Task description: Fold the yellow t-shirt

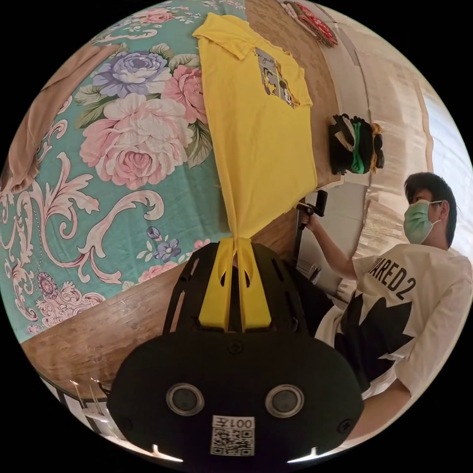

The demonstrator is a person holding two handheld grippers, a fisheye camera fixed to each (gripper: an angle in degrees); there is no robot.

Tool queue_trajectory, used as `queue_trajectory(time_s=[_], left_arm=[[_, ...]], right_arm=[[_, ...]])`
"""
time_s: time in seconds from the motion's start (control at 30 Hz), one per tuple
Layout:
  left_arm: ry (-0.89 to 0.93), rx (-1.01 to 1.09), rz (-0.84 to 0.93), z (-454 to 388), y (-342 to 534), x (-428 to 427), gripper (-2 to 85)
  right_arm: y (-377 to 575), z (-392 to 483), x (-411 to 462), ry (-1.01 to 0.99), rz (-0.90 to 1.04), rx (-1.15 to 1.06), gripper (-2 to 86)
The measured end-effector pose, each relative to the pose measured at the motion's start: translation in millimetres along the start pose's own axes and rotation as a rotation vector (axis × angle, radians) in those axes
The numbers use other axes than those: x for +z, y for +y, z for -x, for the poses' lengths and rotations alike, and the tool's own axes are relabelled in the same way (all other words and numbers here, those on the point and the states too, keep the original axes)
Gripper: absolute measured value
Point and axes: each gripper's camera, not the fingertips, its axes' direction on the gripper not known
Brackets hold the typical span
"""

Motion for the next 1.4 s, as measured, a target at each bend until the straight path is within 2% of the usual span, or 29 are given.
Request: queue_trajectory(time_s=[0.3, 0.4, 0.57, 0.63, 0.7, 0.77, 0.8, 0.87, 0.9, 0.97, 1.0, 1.07, 1.13, 1.2, 1.23, 1.27, 1.33, 1.4], left_arm=[[-0.097, -0.091, 0.042, -36, -18, 60, -0.9], [-0.161, -0.113, 0.041, -62, -26, 84, -0.9], [-0.615, -0.005, -0.077, -189, -23, 122, -0.9], [-0.713, 0.058, -0.069, -233, -24, 142, -0.9], [-0.747, 0.199, -0.027, -282, -36, 171, -0.8], [-0.641, 0.532, 0.052, -365, -60, 223, 0.2], [-0.597, 0.628, 0.075, -387, -66, 238, 0.6], [-0.506, 1.05, 0.194, -471, -80, 297, 2.5], [-0.503, 1.144, 0.208, -489, -82, 310, 2.6], [-0.536, 1.461, 0.252, -540, -86, 360, 2.9], [-0.535, 1.518, 0.266, -550, -87, 371, 2.9], [-0.46, 1.755, 0.379, -582, -89, 407, 3.3], [-0.407, 1.911, 0.482, -603, -91, 433, 3.6], [-0.364, 2.042, 0.665, -620, -94, 463, 3.6], [-0.345, 2.09, 0.859, -627, -97, 486, 3.7], [-0.336, 2.109, 1.034, -634, -101, 506, 3.4], [-0.34, 2.104, 1.25, -646, -106, 531, 2.5], [-0.313, 2.103, 1.318, -664, -112, 546, 0.9]], right_arm=[[103, -17, -22, -0.24, -0.287, 0.087, 0.9], [127, -7, -23, -0.251, -0.341, 0.118, 0.8], [155, 31, -26, -0.208, -0.463, 0.141, 0.9], [161, 47, -27, -0.182, -0.494, 0.155, 0.9], [165, 69, -27, -0.15, -0.534, 0.159, 0.8], [165, 84, -26, -0.141, -0.563, 0.156, 0.8], [165, 92, -26, -0.143, -0.582, 0.156, 0.8], [165, 104, -25, -0.15, -0.606, 0.155, 0.9], [163, 110, -24, -0.15, -0.607, 0.15, 0.9], [161, 120, -24, -0.124, -0.593, 0.143, 1.0], [159, 125, -23, -0.101, -0.574, 0.136, 1.0], [157, 131, -22, -0.066, -0.544, 0.128, 1.0], [156, 137, -22, -0.042, -0.522, 0.114, 1.0], [156, 145, -21, -0.028, -0.511, 0.08, 1.0], [156, 147, -21, -0.026, -0.511, 0.07, 1.0], [156, 150, -20, -0.018, -0.504, 0.059, 1.0], [157, 155, -19, 0.007, -0.497, 0.047, 1.0], [163, 159, -17, 0.024, -0.512, 0.052, 0.9]])
